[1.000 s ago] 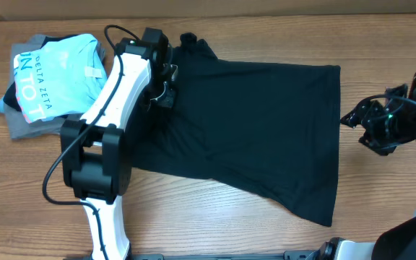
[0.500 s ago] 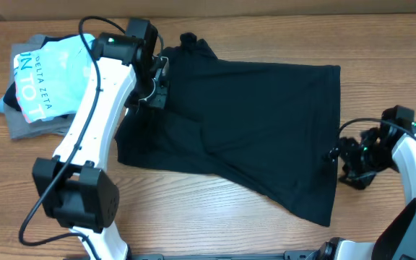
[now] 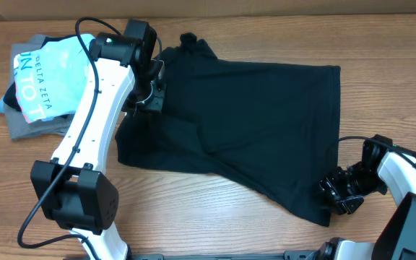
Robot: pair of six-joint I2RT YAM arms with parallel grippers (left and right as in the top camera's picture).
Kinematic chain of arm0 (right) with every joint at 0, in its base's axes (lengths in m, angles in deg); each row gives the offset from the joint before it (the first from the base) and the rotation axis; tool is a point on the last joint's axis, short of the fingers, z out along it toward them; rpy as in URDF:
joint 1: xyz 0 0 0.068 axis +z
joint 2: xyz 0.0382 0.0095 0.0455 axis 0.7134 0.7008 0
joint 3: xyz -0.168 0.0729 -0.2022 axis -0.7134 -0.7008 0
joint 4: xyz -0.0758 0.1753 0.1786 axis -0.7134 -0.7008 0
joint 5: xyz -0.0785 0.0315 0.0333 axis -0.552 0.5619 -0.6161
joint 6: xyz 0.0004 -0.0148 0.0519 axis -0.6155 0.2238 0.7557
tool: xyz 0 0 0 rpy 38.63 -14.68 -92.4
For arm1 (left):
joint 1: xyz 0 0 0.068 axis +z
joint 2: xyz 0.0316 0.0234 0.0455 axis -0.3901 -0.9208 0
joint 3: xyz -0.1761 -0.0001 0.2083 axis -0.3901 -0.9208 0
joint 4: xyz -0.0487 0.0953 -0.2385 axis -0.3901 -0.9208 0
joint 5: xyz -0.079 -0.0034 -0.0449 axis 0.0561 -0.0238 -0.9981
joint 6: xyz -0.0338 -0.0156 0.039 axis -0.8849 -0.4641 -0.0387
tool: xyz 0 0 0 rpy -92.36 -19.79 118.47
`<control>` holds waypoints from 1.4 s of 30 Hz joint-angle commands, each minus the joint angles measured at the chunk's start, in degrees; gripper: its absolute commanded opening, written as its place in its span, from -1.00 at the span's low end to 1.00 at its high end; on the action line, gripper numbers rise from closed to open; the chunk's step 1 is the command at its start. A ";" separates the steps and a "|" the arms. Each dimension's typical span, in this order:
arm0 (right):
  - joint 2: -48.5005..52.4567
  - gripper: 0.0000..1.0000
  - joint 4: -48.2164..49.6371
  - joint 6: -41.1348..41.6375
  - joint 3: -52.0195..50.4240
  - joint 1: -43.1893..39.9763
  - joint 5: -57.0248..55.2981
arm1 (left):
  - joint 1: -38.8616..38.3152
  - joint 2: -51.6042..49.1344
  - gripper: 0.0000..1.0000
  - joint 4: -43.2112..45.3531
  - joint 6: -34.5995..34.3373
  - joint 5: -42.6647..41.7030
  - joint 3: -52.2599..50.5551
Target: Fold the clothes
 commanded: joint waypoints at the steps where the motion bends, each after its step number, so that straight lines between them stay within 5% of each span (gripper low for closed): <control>1: -0.50 -0.10 -0.20 3.72 -0.28 0.11 -0.55 | -0.04 0.98 -0.92 0.24 -1.03 1.95 1.18; 29: -0.50 -0.31 4.59 13.88 -9.99 0.17 -4.35 | -0.04 0.98 -0.92 3.52 -0.98 2.40 1.18; 32: -0.50 0.02 4.96 13.86 -9.99 0.15 -4.07 | -0.04 0.98 -0.92 3.50 -0.98 2.34 1.18; 42: -0.52 0.01 4.81 12.35 -8.41 0.17 -3.50 | 0.00 0.98 -0.90 3.93 -0.94 2.49 1.18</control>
